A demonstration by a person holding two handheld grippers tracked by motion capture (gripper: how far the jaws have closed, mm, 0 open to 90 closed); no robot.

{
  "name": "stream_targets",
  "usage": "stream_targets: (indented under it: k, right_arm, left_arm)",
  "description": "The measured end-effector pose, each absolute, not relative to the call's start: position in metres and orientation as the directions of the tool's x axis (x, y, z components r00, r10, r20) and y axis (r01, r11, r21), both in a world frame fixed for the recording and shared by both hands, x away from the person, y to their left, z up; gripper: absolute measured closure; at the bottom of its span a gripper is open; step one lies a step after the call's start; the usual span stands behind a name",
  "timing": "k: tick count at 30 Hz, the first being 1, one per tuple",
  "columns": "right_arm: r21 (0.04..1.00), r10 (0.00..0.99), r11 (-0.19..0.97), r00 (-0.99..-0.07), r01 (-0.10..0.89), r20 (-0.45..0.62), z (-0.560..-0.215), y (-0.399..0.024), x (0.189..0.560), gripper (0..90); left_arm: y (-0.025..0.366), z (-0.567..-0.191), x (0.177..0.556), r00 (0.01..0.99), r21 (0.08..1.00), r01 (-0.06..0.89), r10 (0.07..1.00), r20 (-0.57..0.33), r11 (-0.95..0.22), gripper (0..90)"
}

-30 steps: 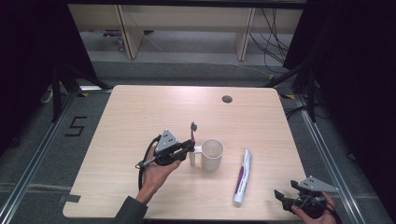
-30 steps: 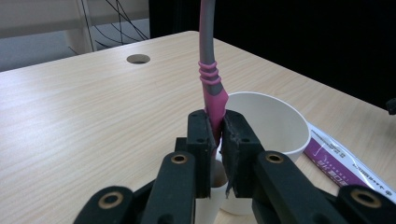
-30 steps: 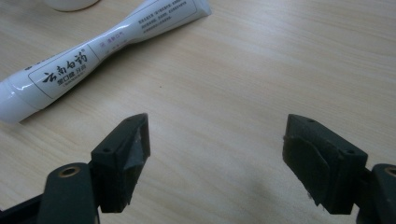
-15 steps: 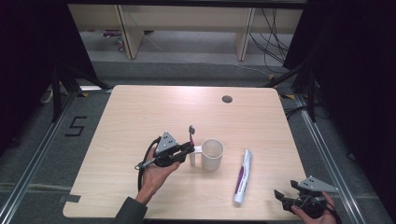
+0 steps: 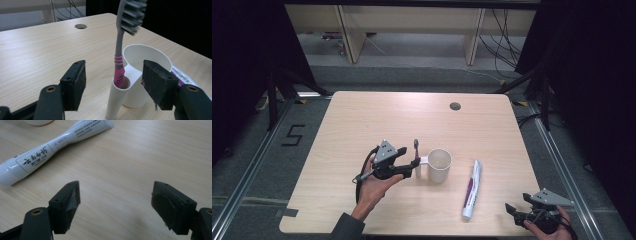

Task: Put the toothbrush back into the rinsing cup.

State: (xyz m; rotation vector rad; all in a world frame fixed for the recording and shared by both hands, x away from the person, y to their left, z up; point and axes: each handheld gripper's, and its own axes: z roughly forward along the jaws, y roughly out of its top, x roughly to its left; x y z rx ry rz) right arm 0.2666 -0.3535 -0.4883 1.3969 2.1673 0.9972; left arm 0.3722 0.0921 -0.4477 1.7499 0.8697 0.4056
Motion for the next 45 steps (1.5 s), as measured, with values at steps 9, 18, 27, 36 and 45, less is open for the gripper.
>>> stream_targets:
  k: [9, 18, 27, 36, 45]
  right_arm:
    - [0.743, 0.889, 0.291, -0.457, 0.602, 0.022, -0.489, -0.356, 0.269, 24.0]
    - [0.745, 0.894, 0.282, -0.448, 0.605, 0.026, -0.489, -0.356, 0.268, 24.0]
    - [0.742, 0.896, 0.274, -0.443, 0.611, 0.034, -0.489, -0.356, 0.268, 24.0]
    - [0.745, 0.896, 0.274, -0.443, 0.608, 0.032, -0.489, -0.357, 0.268, 24.0]
    - [0.744, 0.891, 0.286, -0.453, 0.603, 0.025, -0.49, -0.357, 0.27, 24.0]
  left_arm:
    - [0.095, -0.448, 0.369, 0.673, 0.92, 0.364, 0.724, -0.15, -0.148, 33.4]
    - [0.102, -0.448, 0.363, 0.681, 0.912, 0.376, 0.717, -0.153, -0.162, 26.4]
    - [0.119, -0.451, 0.349, 0.674, 0.898, 0.404, 0.721, -0.163, -0.175, 24.9]
    - [0.131, -0.461, 0.334, 0.66, 0.882, 0.43, 0.734, -0.162, -0.191, 23.6]
    - [0.139, -0.468, 0.323, 0.651, 0.872, 0.445, 0.743, -0.158, -0.204, 22.5]
